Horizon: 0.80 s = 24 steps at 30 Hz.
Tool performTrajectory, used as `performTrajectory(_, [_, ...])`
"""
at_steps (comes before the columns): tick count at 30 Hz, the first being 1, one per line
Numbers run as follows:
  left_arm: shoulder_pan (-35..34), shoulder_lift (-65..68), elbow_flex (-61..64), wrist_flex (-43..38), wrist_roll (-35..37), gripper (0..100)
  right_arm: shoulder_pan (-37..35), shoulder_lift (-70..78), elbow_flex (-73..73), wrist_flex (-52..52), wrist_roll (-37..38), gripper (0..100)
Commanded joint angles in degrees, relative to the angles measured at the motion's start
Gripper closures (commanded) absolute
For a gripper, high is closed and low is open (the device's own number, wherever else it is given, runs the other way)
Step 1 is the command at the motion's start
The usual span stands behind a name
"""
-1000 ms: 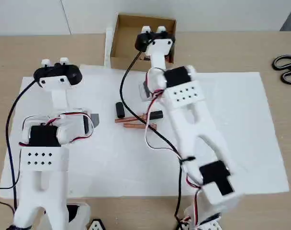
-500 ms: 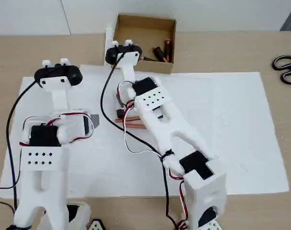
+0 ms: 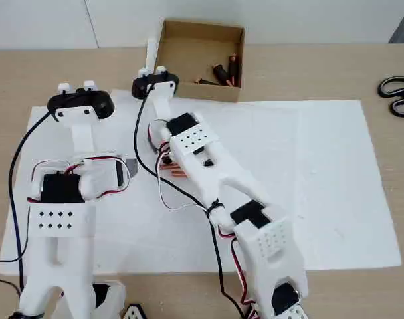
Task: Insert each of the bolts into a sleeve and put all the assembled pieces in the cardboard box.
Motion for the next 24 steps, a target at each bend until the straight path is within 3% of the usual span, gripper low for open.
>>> performTrajectory(1, [-0.09, -0.62, -0.22, -0.97, -0.35, 78, -0.31, 0.84, -3.96, 0.31, -0.35, 84.3])
performTrajectory(15, [-0.09, -0.62, -0.22, -0.97, -0.35, 78, -0.4, 4.62, -4.04, -0.84, -0.53, 84.3])
performTrajectory(24, [-0.09, -0.62, -0.31, -0.97, -0.35, 78, -0.4, 4.53, -4.04, 0.84, -6.24, 84.3])
